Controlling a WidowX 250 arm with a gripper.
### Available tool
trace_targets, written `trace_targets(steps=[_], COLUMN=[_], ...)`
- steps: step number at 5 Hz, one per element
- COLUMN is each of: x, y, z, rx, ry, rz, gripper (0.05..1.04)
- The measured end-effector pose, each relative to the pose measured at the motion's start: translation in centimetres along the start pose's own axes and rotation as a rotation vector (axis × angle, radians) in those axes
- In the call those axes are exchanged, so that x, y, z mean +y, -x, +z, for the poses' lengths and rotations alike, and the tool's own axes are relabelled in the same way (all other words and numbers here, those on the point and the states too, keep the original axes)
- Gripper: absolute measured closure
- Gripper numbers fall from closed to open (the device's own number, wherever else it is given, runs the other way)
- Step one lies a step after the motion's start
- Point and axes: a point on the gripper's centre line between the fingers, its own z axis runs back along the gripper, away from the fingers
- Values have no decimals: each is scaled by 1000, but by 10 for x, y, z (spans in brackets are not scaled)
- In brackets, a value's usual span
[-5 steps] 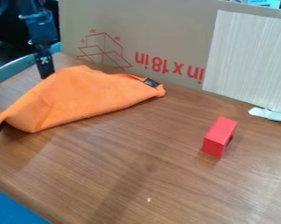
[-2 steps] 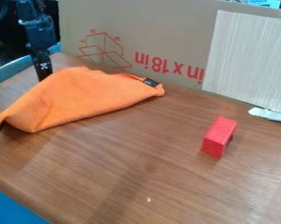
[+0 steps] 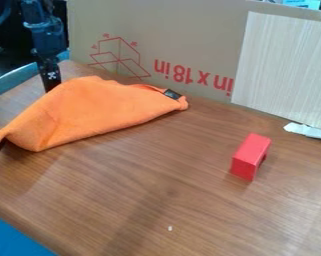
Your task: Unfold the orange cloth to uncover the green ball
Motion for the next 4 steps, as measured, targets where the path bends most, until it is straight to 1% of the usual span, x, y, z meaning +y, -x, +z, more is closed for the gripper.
trace_targets(steps=[2, 3, 4], x=[1, -1, -2], y=[0, 1, 2], z=[-6, -15, -14], rx=[18, 31, 42], ry=[-2, 25, 37], rz=[35, 45, 49], gripper=[560, 783, 704])
